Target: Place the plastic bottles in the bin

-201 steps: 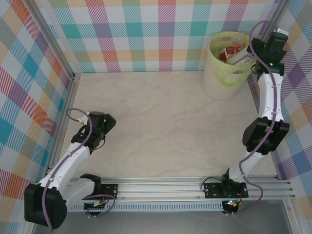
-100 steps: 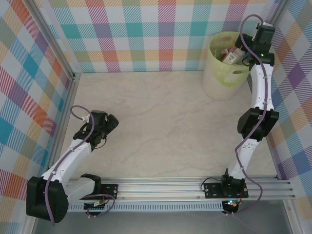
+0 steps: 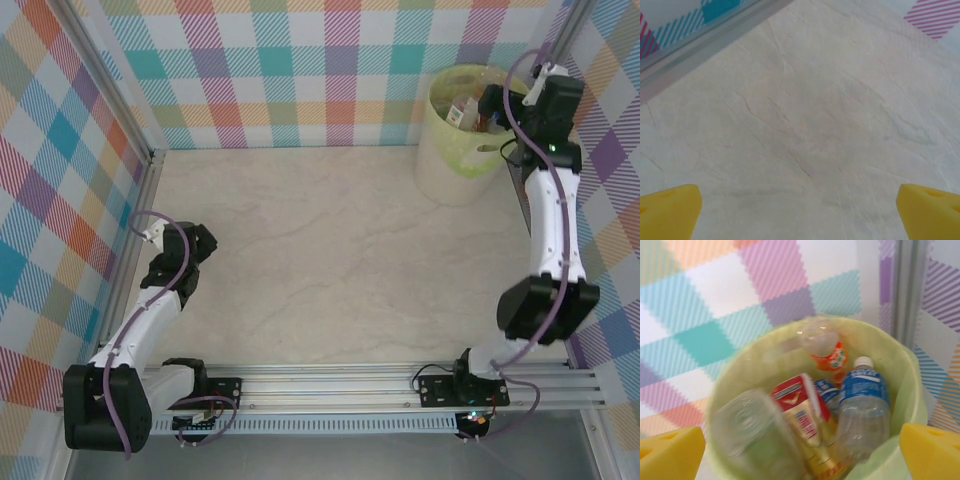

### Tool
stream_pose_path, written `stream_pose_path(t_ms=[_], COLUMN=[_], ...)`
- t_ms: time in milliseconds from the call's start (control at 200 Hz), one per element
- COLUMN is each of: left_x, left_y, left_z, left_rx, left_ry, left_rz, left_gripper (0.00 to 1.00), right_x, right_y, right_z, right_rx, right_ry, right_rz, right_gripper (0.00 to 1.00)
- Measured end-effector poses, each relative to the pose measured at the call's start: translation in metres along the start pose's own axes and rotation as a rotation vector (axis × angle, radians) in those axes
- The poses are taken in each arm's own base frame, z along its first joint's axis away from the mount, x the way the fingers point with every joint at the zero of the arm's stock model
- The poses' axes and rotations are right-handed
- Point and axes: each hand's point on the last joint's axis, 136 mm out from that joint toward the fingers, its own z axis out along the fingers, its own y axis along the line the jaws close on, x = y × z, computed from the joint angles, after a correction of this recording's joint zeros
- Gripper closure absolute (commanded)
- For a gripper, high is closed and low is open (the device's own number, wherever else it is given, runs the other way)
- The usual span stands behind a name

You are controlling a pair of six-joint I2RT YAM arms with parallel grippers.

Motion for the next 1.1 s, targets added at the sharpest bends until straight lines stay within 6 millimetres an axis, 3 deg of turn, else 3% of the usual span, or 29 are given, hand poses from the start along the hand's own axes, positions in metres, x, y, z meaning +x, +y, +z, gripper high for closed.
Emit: stream_pose_path(t_ms=[95, 165, 235, 405, 465, 530, 710, 820, 915, 1100], left_x=[0.002, 0.006, 0.014, 0.042, 0.051, 0.059, 0.056, 0.060, 0.076, 0.058], left_y=[0.008, 0.010, 0.008, -0.013, -0.025, -0.036, -0.059, -0.058, -0.045, -0.067], left_z=[0.012, 0.021, 0.032, 0.060, 0.068, 0.072, 0.071, 0.065, 0.069, 0.068], left_rx=[-0.029, -0.031, -0.011, 0.114, 0.180, 0.243, 0.368, 0.403, 0.347, 0.309], left_ry=[-0.033, -0.046, -0.047, 0.007, 0.028, 0.045, -0.006, -0.097, -0.072, -0.150], left_rz=[0.039, 0.076, 0.125, 0.258, 0.292, 0.318, 0.347, 0.347, 0.363, 0.396], left_gripper=[0.00, 0.00, 0.00, 0.00, 0.00, 0.00, 0.00, 0.00, 0.00, 0.00], right_x=[0.019, 0.053, 0.103, 0.257, 0.297, 0.325, 0.356, 0.364, 0.364, 0.356], right_y=[0.016, 0.022, 0.020, -0.007, -0.016, -0.024, -0.038, -0.040, -0.038, -0.023], right_z=[-0.042, -0.061, -0.069, -0.066, -0.066, -0.066, -0.055, -0.043, -0.034, -0.018], right_rx=[-0.097, -0.164, -0.210, -0.200, -0.183, -0.164, -0.135, -0.137, -0.139, -0.157], right_ry=[-0.049, -0.052, -0.013, 0.252, 0.336, 0.387, 0.390, 0.389, 0.366, 0.283], right_rz=[-0.008, -0.013, -0.010, 0.047, 0.060, 0.063, 0.052, 0.050, 0.034, -0.074], right_gripper=[0.00, 0.00, 0.00, 0.00, 0.00, 0.00, 0.00, 0.00, 0.00, 0.00])
